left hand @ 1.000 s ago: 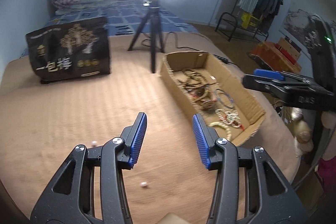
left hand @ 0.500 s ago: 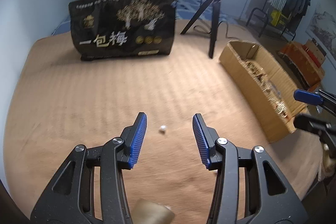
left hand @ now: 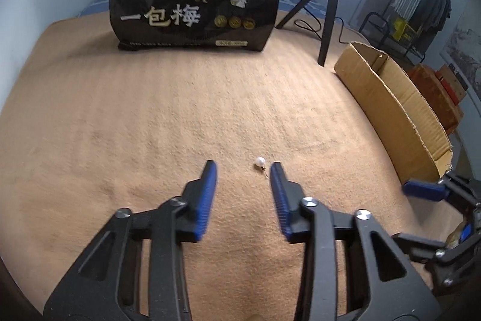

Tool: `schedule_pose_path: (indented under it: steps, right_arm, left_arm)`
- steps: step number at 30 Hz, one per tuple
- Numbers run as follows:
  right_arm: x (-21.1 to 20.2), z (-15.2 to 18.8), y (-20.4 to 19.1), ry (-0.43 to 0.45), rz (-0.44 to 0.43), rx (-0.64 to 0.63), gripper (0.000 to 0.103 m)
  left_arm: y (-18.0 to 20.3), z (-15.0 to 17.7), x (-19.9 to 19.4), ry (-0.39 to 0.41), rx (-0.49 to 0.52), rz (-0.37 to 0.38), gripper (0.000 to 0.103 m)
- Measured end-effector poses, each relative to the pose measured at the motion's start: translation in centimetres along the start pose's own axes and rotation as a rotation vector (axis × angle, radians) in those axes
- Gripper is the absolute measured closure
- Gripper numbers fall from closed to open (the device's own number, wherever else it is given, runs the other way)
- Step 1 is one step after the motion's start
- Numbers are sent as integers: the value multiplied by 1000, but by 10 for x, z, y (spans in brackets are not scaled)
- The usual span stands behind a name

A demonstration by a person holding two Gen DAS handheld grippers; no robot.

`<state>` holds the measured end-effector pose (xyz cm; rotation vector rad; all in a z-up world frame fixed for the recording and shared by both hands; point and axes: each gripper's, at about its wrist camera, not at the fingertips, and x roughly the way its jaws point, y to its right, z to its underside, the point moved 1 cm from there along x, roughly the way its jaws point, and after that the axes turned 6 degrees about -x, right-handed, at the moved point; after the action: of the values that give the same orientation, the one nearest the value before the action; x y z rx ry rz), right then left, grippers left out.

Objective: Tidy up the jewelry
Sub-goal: 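Move both open tools down to the two pearl earrings on the cover, then close the left tool on one pearl earring while the right tool grasps the other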

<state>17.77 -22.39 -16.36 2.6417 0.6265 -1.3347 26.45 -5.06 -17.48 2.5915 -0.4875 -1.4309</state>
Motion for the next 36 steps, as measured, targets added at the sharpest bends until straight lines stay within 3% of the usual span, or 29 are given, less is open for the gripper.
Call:
schedule_pose_path:
  steps: [10,24,31,36]
  right_arm:
    - [28,13,-15,-47,-62,2,67]
    - [37,9,-21,-38,-33,-28,78]
    - [36,7,-24,-38,-28,-46,83]
    - [37,7,-28,-38,-18,-68,84]
  left_arm:
    - [12,6,15,-22,24,48,80]
    - [17,7,26,-15,35,61,81]
    - [18,4,33,-6,40,35,81]
    - [19,3,37,-2,55,2,87]
